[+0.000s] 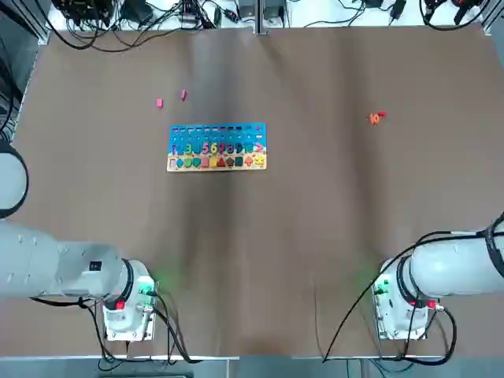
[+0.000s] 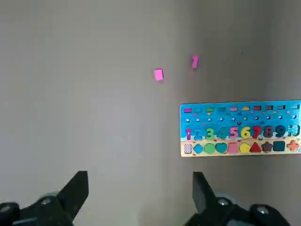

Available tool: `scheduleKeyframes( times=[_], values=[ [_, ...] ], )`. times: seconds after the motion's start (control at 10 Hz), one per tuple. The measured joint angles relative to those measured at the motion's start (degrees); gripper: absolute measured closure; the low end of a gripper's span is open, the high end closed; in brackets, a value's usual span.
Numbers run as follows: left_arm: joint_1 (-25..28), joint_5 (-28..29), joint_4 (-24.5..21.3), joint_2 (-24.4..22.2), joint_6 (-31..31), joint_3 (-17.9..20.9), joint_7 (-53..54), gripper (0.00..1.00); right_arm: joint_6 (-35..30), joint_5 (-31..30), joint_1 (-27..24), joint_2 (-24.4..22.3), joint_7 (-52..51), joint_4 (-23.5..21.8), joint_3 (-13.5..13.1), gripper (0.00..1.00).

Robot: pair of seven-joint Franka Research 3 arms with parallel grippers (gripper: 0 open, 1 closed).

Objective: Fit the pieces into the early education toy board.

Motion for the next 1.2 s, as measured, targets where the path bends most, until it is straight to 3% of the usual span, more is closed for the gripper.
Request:
scheduleKeyframes(
  times=[0.9,1.1,1.2],
  values=[
    [0.03,0.0,0.32,2.62,0.22,1.92,0.57,0.04,-0.01,0.01,-0.04,0.0,-0.19,0.0,-0.05,0.01],
    [-0.1,-0.01,-2.81,3.46,3.4,2.02,0.16,0.18,-0.01,0.02,-0.04,0.0,-0.2,0.0,-0.04,0.01],
    [-0.14,-0.01,-5.32,3.57,6.04,1.96,-0.04,0.35,-0.01,0.02,-0.04,0.04,-0.21,-0.01,-0.03,0.01]
  ],
)
